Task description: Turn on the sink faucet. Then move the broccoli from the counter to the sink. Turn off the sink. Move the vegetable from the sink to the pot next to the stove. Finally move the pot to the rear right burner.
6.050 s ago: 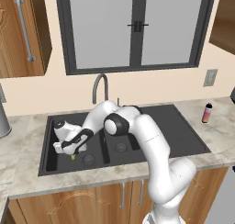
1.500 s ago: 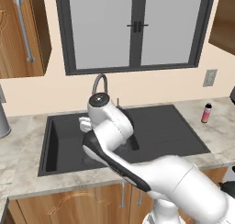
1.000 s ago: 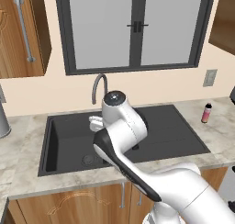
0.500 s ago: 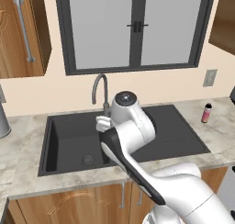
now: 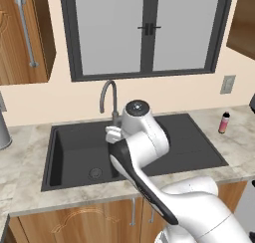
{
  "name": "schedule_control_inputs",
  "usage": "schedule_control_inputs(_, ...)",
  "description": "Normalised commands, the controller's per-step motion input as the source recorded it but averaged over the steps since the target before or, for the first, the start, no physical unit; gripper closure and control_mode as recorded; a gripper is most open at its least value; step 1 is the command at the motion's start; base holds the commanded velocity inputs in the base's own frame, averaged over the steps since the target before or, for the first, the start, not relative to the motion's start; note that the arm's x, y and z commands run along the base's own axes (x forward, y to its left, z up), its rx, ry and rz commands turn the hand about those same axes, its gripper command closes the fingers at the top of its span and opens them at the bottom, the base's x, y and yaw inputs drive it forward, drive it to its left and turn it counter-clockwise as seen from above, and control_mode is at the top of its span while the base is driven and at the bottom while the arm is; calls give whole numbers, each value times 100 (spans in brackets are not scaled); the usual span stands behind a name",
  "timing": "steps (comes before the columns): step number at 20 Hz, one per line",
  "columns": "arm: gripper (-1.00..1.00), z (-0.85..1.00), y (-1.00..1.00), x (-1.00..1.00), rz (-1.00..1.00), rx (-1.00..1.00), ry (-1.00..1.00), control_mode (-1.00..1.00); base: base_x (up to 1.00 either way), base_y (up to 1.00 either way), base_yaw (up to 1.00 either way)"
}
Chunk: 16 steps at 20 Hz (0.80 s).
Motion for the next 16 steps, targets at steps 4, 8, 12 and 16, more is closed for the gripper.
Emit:
schedule_control_inputs(4, 100, 6, -24, -6, -5, 1, 0, 100, -3, -8, -2)
schedule_control_inputs(8, 100, 0, 0, 0, 0, 0, 0, 100, -24, -21, -16)
schedule_control_inputs(12, 100, 0, 0, 0, 0, 0, 0, 100, -30, -13, -24)
schedule_control_inputs(16, 100, 0, 0, 0, 0, 0, 0, 100, -37, -22, -26)
